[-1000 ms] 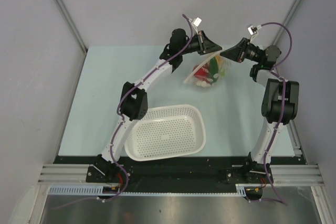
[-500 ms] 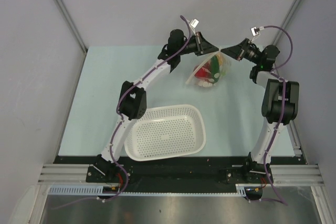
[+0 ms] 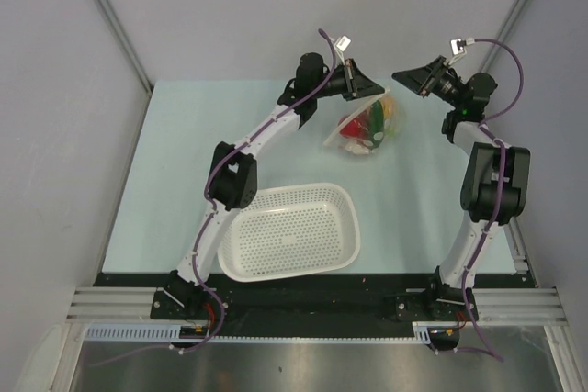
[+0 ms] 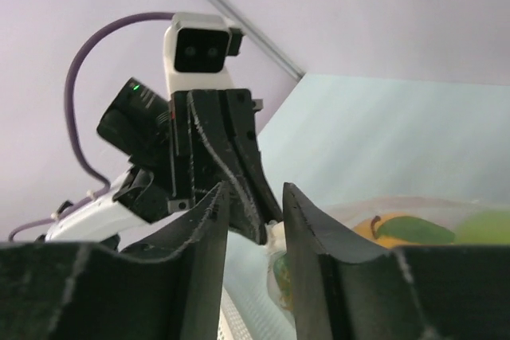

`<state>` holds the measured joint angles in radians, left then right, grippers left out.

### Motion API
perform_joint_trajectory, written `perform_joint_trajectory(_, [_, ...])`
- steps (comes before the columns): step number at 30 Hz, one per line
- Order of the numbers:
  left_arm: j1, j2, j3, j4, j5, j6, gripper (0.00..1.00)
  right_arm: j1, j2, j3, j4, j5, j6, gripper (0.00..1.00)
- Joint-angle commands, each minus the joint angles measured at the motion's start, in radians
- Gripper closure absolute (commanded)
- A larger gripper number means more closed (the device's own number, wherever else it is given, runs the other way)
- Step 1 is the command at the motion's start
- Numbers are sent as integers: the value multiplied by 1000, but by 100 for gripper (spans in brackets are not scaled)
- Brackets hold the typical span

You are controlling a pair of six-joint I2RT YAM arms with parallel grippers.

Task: Open the zip-top bag and remove the fake food

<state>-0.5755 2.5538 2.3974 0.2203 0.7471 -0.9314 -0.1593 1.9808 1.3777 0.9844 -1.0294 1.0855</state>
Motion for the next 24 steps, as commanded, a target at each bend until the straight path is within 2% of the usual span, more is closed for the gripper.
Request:
perform_joint_trajectory(1, [8,-79,-4,54,37,-14,100,-22,16,40,115,-122,45,60])
perform_joint_trajectory(6, [11,-84,-6,77,44,-26,100,-3,59,58,157,-155,83,55])
perform_joint_trajectory(13, [11,-79,-4,91,54,-34,100,23,90,58,192,-144,97,57])
perform_joint_trajectory(17, [12,-78,-1,91,52,-35,100,37,118,78,255,-149,174,65])
perform_joint_trajectory(19, [12,-75,-1,93,44,-37,100,41,128,70,340,-141,223,69])
perform_joint_trajectory(23, [17,-70,2,106,41,-52,100,41,142,44,422,-124,300,86])
perform_joint_trajectory(24, [17,-72,2,108,41,-53,100,43,144,41,427,-120,310,86])
